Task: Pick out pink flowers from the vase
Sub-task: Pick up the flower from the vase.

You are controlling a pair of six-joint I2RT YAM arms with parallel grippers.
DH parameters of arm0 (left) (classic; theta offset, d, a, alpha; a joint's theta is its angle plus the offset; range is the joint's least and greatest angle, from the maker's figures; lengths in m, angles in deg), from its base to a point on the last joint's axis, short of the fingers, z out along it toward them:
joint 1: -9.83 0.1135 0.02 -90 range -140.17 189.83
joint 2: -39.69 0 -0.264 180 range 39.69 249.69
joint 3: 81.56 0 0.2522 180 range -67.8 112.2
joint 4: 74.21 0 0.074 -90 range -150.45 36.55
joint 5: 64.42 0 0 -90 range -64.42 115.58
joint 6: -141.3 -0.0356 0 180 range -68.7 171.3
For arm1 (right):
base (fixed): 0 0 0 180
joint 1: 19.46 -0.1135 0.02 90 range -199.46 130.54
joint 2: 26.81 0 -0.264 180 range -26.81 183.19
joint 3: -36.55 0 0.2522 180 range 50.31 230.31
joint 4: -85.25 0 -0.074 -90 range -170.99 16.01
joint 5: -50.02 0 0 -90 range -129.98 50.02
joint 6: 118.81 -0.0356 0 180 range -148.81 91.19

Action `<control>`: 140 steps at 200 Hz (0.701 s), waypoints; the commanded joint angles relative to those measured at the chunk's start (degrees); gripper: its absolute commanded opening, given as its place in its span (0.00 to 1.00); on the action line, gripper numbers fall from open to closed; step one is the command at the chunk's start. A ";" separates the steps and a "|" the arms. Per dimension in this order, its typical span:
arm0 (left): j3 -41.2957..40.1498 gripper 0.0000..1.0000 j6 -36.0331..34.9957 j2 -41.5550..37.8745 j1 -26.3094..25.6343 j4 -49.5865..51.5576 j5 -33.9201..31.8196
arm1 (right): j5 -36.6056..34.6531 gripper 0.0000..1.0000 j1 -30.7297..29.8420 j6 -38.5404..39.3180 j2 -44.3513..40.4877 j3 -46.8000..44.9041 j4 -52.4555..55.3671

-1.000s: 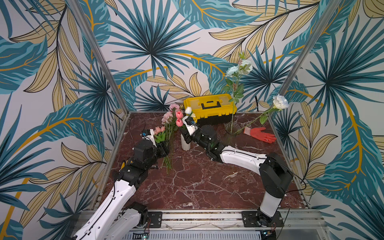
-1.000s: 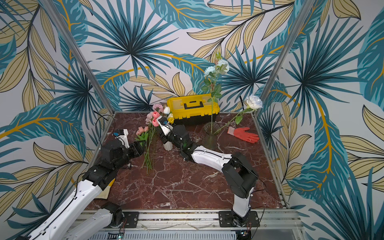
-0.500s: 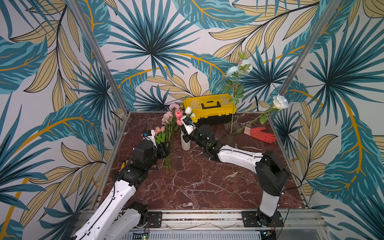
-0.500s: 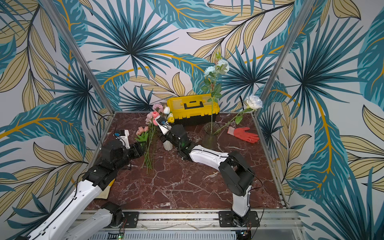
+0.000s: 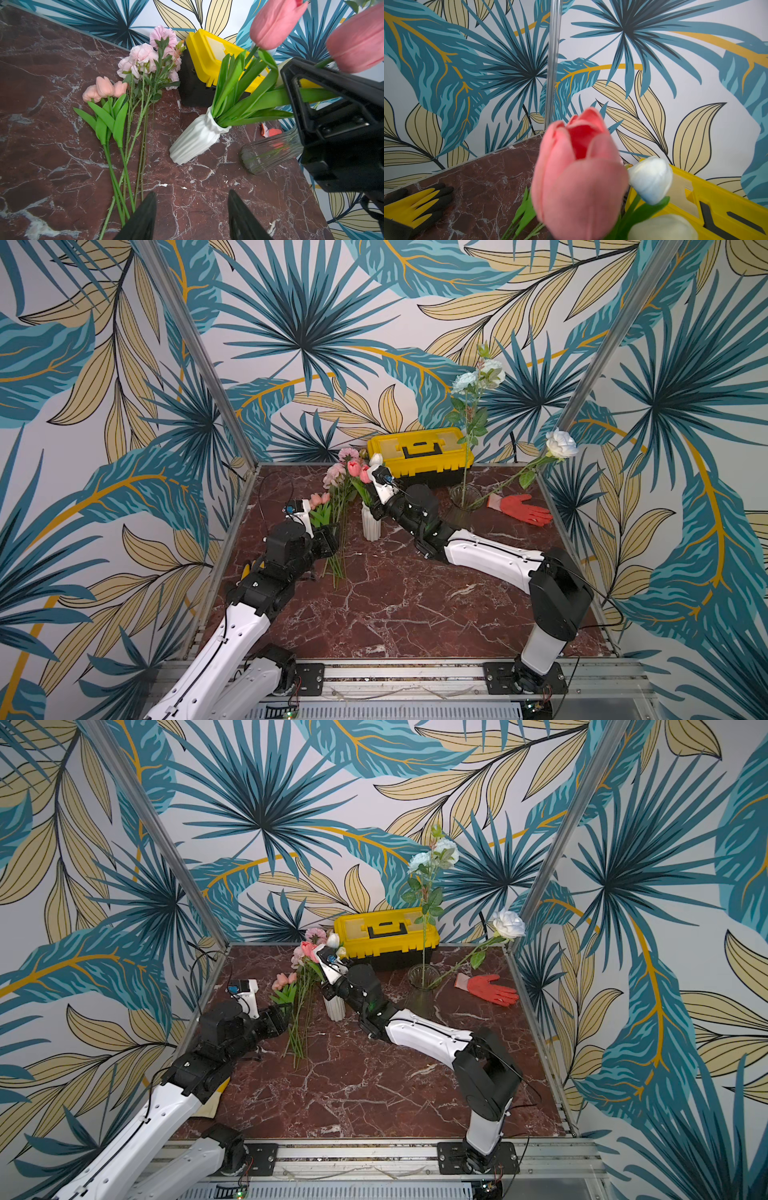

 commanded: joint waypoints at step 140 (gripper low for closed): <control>2.63 0.56 -5.74 -2.13 -0.28 -7.67 6.95 | 2.79 0.02 -0.25 2.27 -9.39 12.56 23.22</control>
